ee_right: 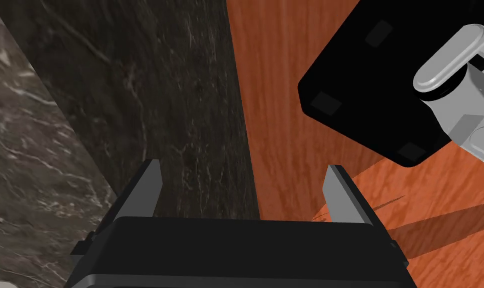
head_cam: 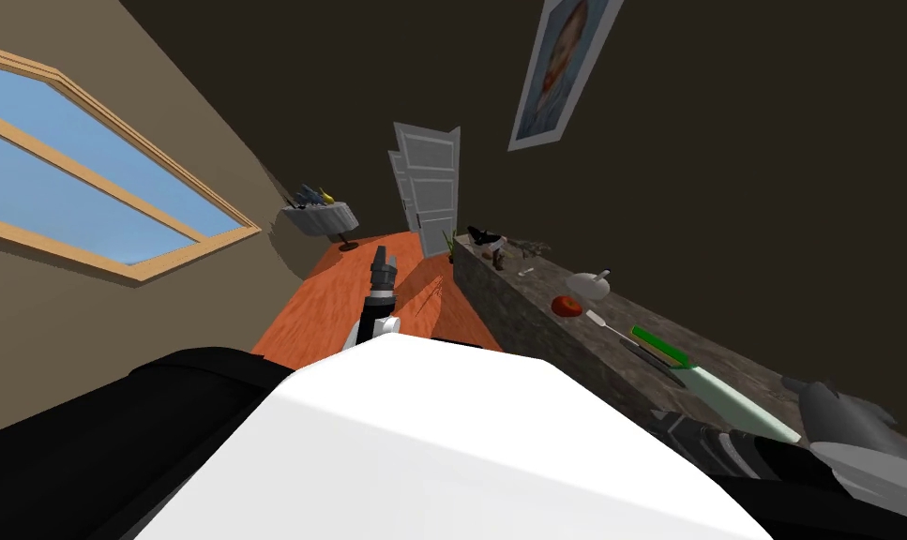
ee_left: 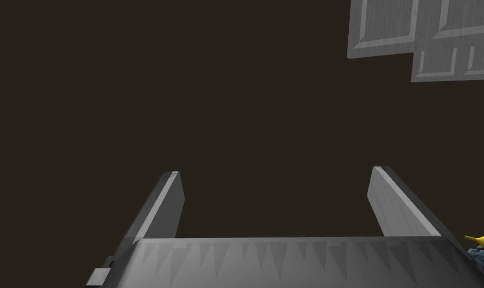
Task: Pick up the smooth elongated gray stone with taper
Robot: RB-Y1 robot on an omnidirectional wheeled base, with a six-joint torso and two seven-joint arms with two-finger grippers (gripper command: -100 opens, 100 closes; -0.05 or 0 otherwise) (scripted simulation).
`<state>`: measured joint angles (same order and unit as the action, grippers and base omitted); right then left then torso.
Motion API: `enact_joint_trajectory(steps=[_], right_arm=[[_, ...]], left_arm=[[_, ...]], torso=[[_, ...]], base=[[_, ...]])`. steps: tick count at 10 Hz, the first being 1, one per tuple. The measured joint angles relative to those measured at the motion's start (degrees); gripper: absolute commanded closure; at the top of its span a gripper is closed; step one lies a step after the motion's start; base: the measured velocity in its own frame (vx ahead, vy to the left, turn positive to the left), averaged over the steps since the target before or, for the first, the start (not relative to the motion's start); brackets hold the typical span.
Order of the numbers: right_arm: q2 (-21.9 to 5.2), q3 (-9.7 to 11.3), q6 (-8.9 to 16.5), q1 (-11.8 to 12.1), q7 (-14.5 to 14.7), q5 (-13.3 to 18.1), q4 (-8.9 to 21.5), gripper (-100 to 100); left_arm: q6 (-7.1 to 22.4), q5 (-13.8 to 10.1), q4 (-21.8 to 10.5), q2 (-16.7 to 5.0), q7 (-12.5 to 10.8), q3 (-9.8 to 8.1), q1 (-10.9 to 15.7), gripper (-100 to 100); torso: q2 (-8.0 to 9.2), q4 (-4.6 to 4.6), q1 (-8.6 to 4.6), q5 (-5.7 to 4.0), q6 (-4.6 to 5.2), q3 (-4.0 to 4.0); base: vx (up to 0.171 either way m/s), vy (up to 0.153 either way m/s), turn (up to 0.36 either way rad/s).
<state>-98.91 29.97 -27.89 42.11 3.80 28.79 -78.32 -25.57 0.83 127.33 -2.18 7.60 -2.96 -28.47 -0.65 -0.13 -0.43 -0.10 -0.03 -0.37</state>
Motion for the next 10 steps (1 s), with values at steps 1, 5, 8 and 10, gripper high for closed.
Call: enact_joint_trajectory(steps=[1, 5, 8, 10], right_arm=[[-1.43, 0.69, 0.38, 0.39, -0.43, -0.33, 0.68, -100], [-4.8, 2.22, 1.45, 1.94, -0.57, -2.64, 2.31, -100], [-5.03, 2.88, 1.89, 1.93, -1.09, -3.11, 2.59, 0], [-4.08, 3.08, 2.3, 1.85, -1.02, -2.77, 2.79, -100]], left_arm=[[0.0, 0.0, 0.0, 0.0, 0.0, 0.0, -0.01, 0], [0.0, 0.0, 0.0, -0.02, 0.0, -0.02, -0.01, 0], [0.0, 0.0, 0.0, 0.0, 0.0, 0.0, 0.0, 0], [0.0, 0.0, 0.0, 0.01, 0.0, 0.01, 0.01, 0]], torso=[[-0.24, -0.05, -0.1, -0.03, 0.01, -0.13], [-0.17, -0.04, -0.76, -0.21, 0.03, -0.1], [0.29, 0.05, 0.08, -0.05, 0.07, 0.15], [0.55, 0.13, 0.44, 0.05, 0.08, 0.31]], base=[[0.256, -0.187, 0.138], [0.187, -0.266, 0.12], [0.065, -0.093, 0.035], [0.016, -0.011, 0.07]])
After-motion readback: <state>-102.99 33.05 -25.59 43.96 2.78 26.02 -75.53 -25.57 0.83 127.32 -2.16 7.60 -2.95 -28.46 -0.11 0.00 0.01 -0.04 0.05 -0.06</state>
